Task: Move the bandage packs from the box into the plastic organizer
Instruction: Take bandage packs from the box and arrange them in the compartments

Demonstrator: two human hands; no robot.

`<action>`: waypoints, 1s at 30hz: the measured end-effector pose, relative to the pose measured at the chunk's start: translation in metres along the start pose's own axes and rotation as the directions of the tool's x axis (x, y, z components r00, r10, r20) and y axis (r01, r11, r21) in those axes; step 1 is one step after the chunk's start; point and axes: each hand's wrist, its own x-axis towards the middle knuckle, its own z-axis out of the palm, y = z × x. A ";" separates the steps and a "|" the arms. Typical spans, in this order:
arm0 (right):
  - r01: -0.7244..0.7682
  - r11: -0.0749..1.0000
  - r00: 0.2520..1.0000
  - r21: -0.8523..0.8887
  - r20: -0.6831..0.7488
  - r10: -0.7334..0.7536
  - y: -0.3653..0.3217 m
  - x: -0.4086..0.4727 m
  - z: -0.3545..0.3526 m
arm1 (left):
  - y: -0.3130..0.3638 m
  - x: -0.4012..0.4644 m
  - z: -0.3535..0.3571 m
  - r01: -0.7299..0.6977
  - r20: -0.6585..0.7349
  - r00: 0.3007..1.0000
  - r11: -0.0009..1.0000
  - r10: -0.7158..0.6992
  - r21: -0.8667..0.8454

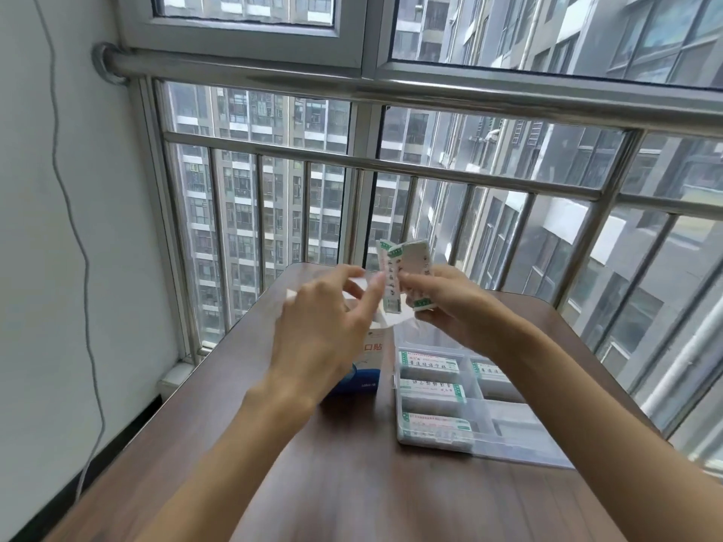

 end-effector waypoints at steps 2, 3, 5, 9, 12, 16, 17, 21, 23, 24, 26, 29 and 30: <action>0.030 0.996 0.999 0.088 0.014 -0.031 0.007 -0.018 -0.012 | 0.011 0.000 0.015 0.018 0.143 0.990 1.000 -0.018 -0.004; 0.033 0.993 0.999 0.110 0.009 -0.034 0.013 -0.025 -0.016 | 0.014 -0.001 0.024 0.034 0.214 0.977 0.997 -0.019 -0.065; 0.034 0.994 0.999 0.100 -0.045 -0.029 0.027 -0.035 -0.027 | 0.022 -0.004 0.044 0.118 0.334 0.942 0.954 -0.021 -0.274; 0.013 0.993 0.968 0.120 -0.251 0.018 0.052 -0.046 -0.048 | 0.033 -0.013 0.073 0.374 0.474 0.873 0.782 -0.115 -0.499; -0.043 0.966 0.940 0.256 -0.318 0.126 0.068 -0.054 -0.070 | 0.042 -0.020 0.093 0.442 0.483 0.858 0.727 -0.173 -0.525; 0.029 0.859 0.935 0.512 -0.317 0.158 0.083 -0.057 -0.086 | 0.048 -0.028 0.108 0.433 0.471 0.862 0.755 -0.187 -0.492; 0.057 0.846 0.937 0.530 -0.320 0.137 0.085 -0.058 -0.087 | 0.048 -0.030 0.111 0.424 0.473 0.862 0.769 -0.181 -0.479; 0.086 0.920 0.948 0.383 -0.316 0.043 0.091 -0.060 -0.083 | 0.045 -0.035 0.117 0.445 0.522 0.836 0.767 -0.170 -0.462; 0.121 0.950 0.951 0.287 -0.307 -0.029 0.095 -0.061 -0.081 | 0.044 -0.037 0.118 0.472 0.550 0.819 0.739 -0.166 -0.481; 0.150 0.951 0.945 0.270 -0.322 -0.057 0.097 -0.062 -0.080 | 0.044 -0.037 0.118 0.480 0.555 0.816 0.726 -0.163 -0.493; 0.206 0.948 0.926 0.243 -0.361 -0.109 0.100 -0.066 -0.077 | 0.044 -0.038 0.117 0.495 0.568 0.808 0.704 -0.158 -0.509; 0.243 0.956 0.901 0.162 -0.403 -0.161 0.101 -0.067 -0.072 | 0.044 -0.038 0.114 0.554 0.617 0.771 0.642 -0.157 -0.530; 0.246 0.958 0.894 0.146 -0.416 -0.166 0.101 -0.067 -0.071 | 0.045 -0.037 0.113 0.571 0.629 0.761 0.621 -0.156 -0.537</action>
